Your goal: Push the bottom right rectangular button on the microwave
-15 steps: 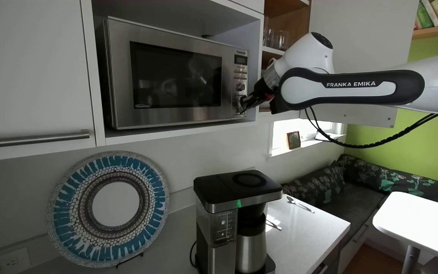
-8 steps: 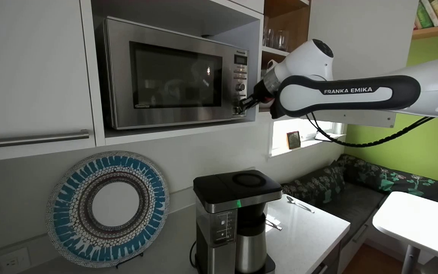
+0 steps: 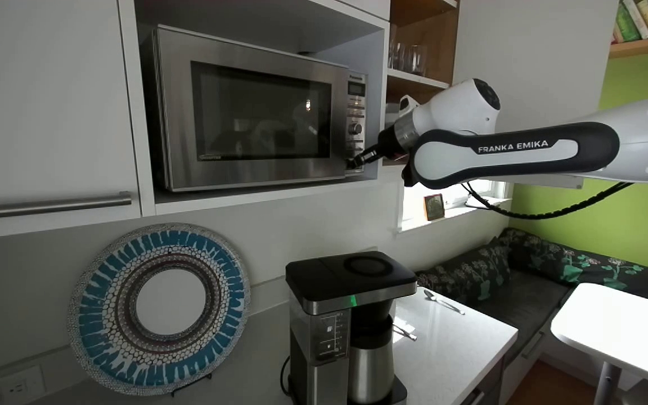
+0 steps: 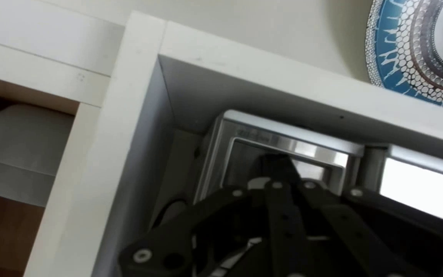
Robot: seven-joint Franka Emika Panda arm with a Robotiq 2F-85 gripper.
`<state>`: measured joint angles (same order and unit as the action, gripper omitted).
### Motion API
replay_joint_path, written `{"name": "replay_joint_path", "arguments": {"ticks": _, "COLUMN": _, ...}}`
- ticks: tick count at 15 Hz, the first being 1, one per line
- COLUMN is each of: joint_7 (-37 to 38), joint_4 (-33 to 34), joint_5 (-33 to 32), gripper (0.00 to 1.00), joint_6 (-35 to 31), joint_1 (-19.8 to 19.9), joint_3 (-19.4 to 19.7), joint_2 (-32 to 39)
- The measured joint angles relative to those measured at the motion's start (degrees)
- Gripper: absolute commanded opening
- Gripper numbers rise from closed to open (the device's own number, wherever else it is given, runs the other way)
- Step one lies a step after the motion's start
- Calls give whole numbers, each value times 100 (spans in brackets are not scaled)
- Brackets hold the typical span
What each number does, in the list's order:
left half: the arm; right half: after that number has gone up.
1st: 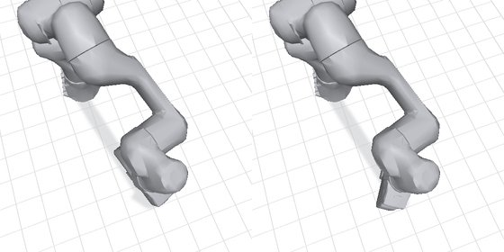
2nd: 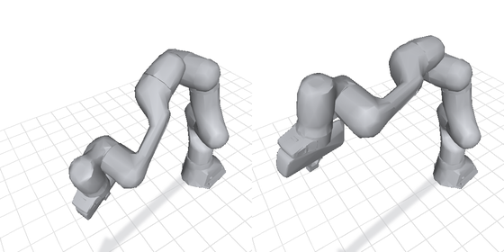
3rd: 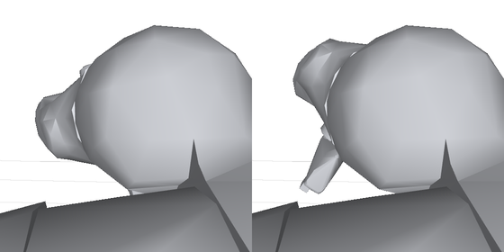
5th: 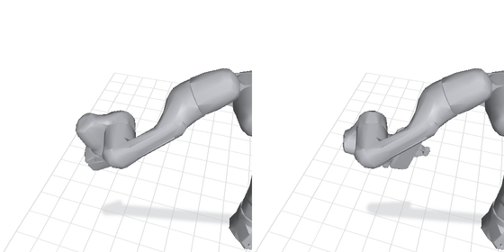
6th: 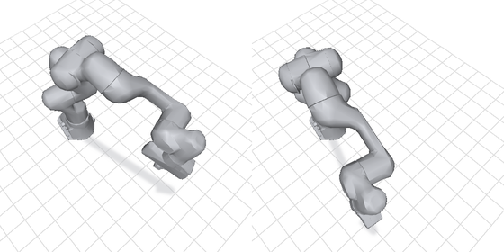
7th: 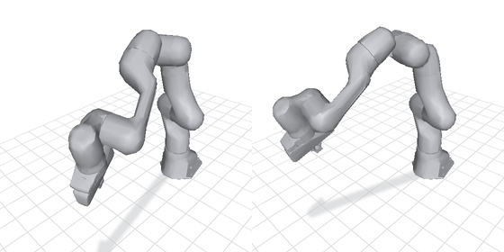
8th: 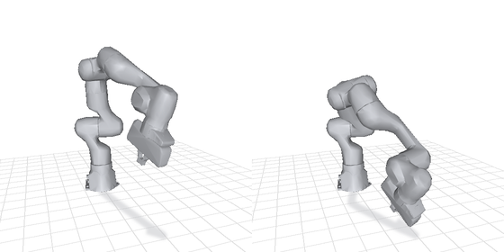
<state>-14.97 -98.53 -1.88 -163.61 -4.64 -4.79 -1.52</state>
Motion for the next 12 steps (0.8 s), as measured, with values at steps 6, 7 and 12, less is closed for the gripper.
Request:
{"name": "replay_joint_path", "arguments": {"ticks": 6, "joint_7": -1546, "joint_4": -387, "joint_5": 1400, "gripper": 0, "joint_6": -815, "joint_1": -74, "joint_3": -8, "joint_2": -44}}
{"name": "replay_joint_path", "arguments": {"ticks": 7, "joint_7": -1776, "joint_4": -397, "joint_5": 1622, "gripper": 0, "joint_6": -850, "joint_1": -93, "joint_3": -9, "joint_2": -44}}
{"name": "replay_joint_path", "arguments": {"ticks": 12, "joint_7": -2562, "joint_4": -302, "joint_5": 2922, "gripper": 0, "joint_6": -327, "joint_1": -253, "joint_3": -29, "joint_2": -163}}
